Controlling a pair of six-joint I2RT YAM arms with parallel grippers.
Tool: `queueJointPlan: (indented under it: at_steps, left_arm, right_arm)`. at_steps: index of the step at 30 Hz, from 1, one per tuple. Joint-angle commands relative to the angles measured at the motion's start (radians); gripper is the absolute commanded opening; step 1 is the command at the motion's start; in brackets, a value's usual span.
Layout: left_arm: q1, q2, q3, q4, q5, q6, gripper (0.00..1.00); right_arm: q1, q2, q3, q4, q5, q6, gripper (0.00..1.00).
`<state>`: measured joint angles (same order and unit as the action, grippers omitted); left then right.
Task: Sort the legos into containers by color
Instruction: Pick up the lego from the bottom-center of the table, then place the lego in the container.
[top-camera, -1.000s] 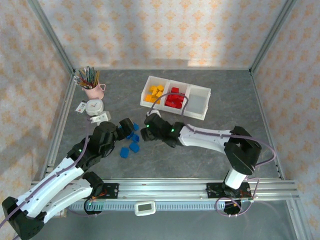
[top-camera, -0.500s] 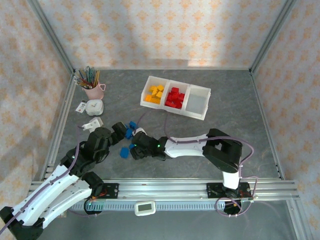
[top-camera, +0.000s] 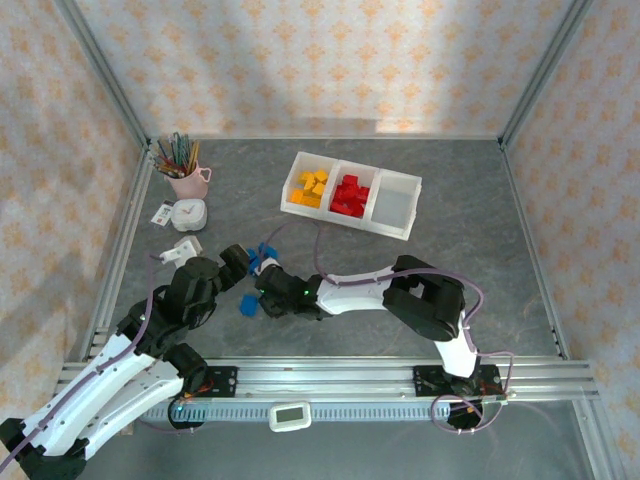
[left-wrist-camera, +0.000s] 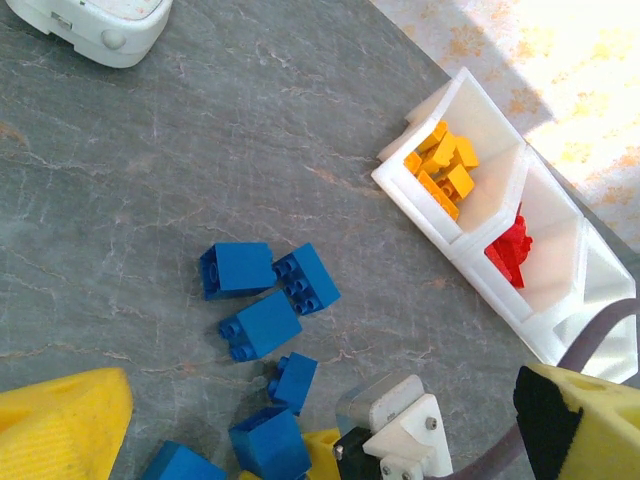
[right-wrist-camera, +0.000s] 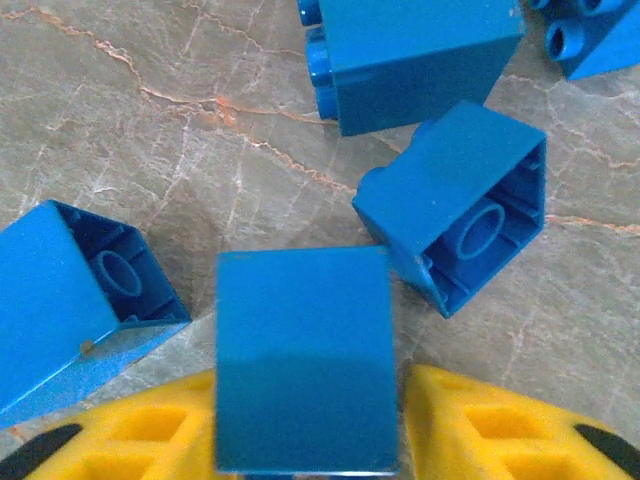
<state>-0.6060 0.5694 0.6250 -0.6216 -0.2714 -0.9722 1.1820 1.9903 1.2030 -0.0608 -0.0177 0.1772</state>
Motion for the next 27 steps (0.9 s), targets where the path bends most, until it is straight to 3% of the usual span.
queueJointPlan:
  at_steps: [1,6,16,22,27]
  left_arm:
    - [0.008,-0.003,-0.009,-0.024,-0.028,-0.011,0.99]
    - [0.007,0.004,-0.001,-0.005,-0.004,-0.004,0.99]
    - [0.007,0.103,0.036,0.125,0.116,0.06,0.99]
    - [0.006,0.235,0.07,0.256,0.209,0.112,0.99]
    - [0.005,0.355,0.093,0.388,0.278,0.122,0.99]
  right_arm:
    - [0.002,0.005,0.028,0.018,0.033,-0.03,0.4]
    - [0.003,-0.053,-0.024,0.016,0.028,-0.025,0.3]
    - [-0.028,-0.331,-0.222,-0.041,0.07,0.082,0.29]
    - [-0.185,-0.511,-0.301,-0.136,0.095,0.168,0.29]
    - [-0.42,-0.613,-0.298,-0.188,0.126,0.2,0.29]
